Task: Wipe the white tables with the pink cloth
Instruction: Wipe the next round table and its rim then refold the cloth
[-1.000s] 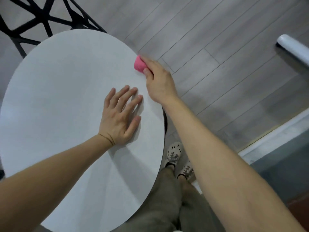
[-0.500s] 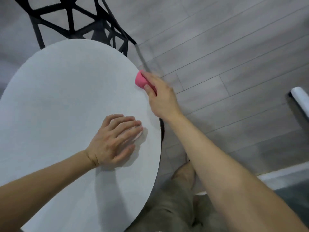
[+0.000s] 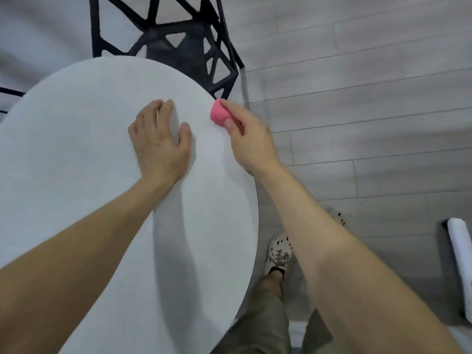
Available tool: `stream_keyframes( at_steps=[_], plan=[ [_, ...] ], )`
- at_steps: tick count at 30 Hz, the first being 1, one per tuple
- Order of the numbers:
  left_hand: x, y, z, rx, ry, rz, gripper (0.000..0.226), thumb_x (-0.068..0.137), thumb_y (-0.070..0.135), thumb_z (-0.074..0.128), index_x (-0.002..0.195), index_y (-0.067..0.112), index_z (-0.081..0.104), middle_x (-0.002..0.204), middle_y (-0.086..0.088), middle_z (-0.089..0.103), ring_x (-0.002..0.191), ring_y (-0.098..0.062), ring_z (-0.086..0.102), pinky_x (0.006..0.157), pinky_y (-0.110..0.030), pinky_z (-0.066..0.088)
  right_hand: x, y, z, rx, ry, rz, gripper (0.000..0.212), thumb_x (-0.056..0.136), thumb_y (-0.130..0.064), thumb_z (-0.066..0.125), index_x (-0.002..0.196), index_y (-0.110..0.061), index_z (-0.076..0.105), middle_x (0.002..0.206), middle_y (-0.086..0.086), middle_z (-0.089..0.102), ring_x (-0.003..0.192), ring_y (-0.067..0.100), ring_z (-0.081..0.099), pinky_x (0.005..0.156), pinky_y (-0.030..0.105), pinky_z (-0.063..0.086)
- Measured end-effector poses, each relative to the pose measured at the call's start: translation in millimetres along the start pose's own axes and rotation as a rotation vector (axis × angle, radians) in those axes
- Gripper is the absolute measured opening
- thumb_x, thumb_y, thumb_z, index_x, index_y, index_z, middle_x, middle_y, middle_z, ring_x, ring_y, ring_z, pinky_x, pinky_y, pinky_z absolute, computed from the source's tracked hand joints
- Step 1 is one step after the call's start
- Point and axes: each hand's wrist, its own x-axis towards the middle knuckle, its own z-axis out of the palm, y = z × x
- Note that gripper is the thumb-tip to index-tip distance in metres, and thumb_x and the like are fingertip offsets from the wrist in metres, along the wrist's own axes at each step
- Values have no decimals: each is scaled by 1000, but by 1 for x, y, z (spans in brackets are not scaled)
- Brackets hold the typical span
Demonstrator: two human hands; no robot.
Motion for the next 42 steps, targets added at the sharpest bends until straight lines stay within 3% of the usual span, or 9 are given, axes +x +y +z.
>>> stream_keyframes(
  at_steps=[4,7,12,16,20,23,32,37,42],
  plan=[
    [-3,-2,-1,9,-26,-11,53,106,40,52,154,17,51,155,-6,51,145,-28,46,119,-47,35,-60,5,-6,-25,-21,-19,50,113,-9,50,162,-20,48,168,-9,45,154,1,38,121,12,28],
    [-4,0,0,3,-27,-16,55,105,37,54,155,15,51,156,-8,51,147,-29,47,120,-48,34,-97,15,-20,-2,-77,-6,52,115,-11,48,166,-20,42,172,-12,37,158,1,31,125,13,24],
    [3,7,1,23,-48,-40,57,104,34,56,157,14,51,160,-8,49,149,-29,46,122,-48,34,50,-6,-9,-10,-255,-79,49,112,-2,47,160,-9,48,166,3,47,153,13,44,122,14,28],
    [2,8,-2,32,-68,-53,58,103,35,54,157,13,52,161,-7,48,150,-28,45,122,-49,35,147,-24,16,-28,-444,-153,50,111,-7,49,160,-15,50,163,-1,52,148,17,48,123,31,37],
    [-6,3,-7,43,-108,-41,61,102,36,53,158,11,51,164,-10,46,152,-32,45,119,-52,36,85,-8,-12,48,-431,-132,50,113,-7,48,162,-13,47,168,-2,46,154,11,42,126,23,33],
    [-12,4,-6,44,-140,-40,63,102,39,51,159,11,50,165,-10,43,154,-32,42,120,-56,35,30,13,-48,90,-474,-98,51,115,-12,49,165,-18,43,172,-13,38,159,4,32,131,29,29],
    [-5,1,-3,51,-154,-37,67,101,36,55,162,8,48,170,-10,41,157,-32,40,120,-63,36,219,-45,56,1,-658,-175,49,110,-8,53,159,-16,53,160,1,56,147,17,50,123,30,38],
    [-16,8,-10,43,-155,-23,69,95,31,61,158,2,53,168,-16,46,155,-38,45,119,-67,39,164,-32,15,10,-648,-164,50,112,-10,52,161,-18,50,165,-8,50,153,3,43,126,19,32],
    [5,-3,-24,14,-139,-51,45,98,24,67,139,5,69,148,-14,64,137,-34,62,111,-49,48,169,-33,11,8,-743,-111,52,112,-11,53,163,-21,47,166,-15,46,154,-2,38,126,17,29]
  ],
)
